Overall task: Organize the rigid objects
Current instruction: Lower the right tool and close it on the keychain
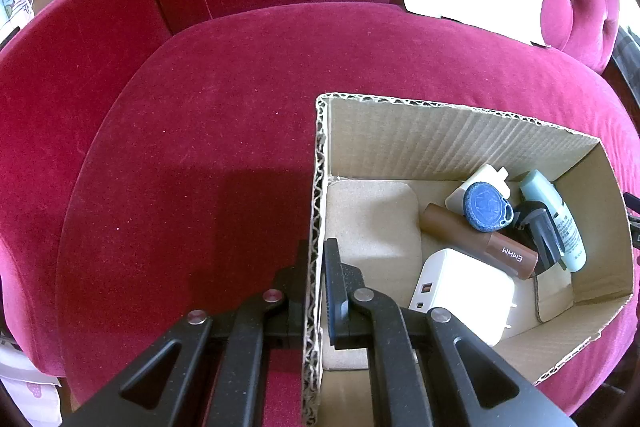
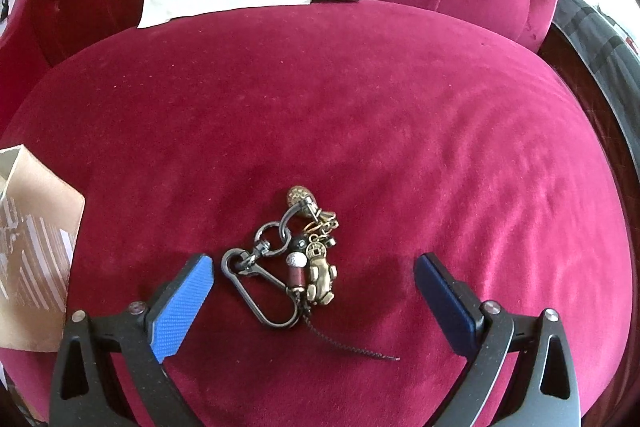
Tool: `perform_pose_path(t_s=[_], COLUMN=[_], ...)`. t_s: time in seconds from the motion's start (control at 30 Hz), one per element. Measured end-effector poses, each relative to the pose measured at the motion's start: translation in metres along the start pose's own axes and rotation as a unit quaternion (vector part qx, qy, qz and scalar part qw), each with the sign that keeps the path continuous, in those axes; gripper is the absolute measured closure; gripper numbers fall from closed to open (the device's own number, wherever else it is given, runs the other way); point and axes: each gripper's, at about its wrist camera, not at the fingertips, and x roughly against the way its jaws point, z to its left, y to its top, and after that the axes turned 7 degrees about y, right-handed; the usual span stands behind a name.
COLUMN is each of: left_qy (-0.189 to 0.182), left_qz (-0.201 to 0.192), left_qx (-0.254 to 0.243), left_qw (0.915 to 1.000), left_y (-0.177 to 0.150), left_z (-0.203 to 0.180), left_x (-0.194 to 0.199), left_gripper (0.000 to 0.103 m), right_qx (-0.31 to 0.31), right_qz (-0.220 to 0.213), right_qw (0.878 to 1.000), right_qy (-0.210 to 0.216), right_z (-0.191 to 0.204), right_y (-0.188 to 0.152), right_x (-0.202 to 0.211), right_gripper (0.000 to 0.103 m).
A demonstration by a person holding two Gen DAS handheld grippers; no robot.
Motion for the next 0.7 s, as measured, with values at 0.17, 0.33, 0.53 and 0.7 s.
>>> perform_pose_path(t_s=[0.17,0.33,0.53,0.7], left_qy=[0.001,0.003,0.004,0.004], left_qz=[0.0,0.0,0.0,0.001], left_qx=[0.0,0.0,0.0,-0.001], left_qw=[1.0,1.0,1.0,1.0], left_y=[0.0,0.001,-0.001,0.001], left_z=[0.001,0.002,0.008,0.006], left_x=[0.0,-0.002,-0.001,-0.002], left_gripper=[0.097,0.097,0.097,0.097], right_qx=[0.002,0.013,-0.007,-0.008], right_qz=[-0.017,-0.028,-0.023,-0.024], right_qw=[1.0,0.999,1.0,1.0], right_qy=[-0.001,-0.006,0.006,0.005], right_z=[0.003,0.009,0.004,0.004], right_y=[0.002,0.007,0.009,0.009], right_x=[0.012,0.019,0.021,0.025], right_gripper=[0.075,0.086,0.089,0.092])
